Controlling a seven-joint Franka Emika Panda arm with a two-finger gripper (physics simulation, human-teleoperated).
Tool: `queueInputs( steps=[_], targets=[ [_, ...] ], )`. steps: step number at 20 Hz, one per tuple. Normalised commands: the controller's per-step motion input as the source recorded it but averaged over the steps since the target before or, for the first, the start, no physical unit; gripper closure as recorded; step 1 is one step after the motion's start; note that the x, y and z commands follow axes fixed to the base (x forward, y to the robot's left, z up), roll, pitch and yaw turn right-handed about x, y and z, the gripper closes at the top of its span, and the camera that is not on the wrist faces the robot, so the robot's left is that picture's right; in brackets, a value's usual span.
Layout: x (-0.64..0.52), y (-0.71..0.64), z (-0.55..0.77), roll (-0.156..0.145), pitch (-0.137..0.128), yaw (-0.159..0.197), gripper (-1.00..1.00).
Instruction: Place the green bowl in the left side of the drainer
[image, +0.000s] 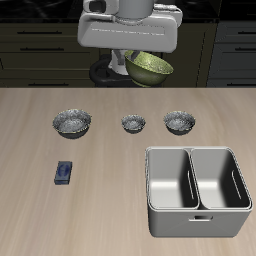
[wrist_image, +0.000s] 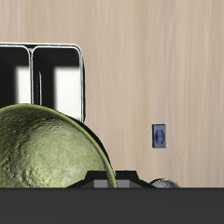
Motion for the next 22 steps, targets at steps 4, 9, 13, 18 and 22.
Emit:
queueInputs(
  steps=[4,9,13,18,22],
  targets=[
    [0.26,0.37,0.01,-0.001,0.005,-0.025,1.0],
    [0.29,0.28,-0.05,0.002,0.012,-0.014,1.0],
    [0.4,0.44,-0.13,0.011,0.024,-0.013,1.0],
    [0.29,0.38,-0.13,0.028,0.02,0.01,1.0],
    [0.16,0.46,-0.08,0.036,0.011,0.003,1.0]
  ],
)
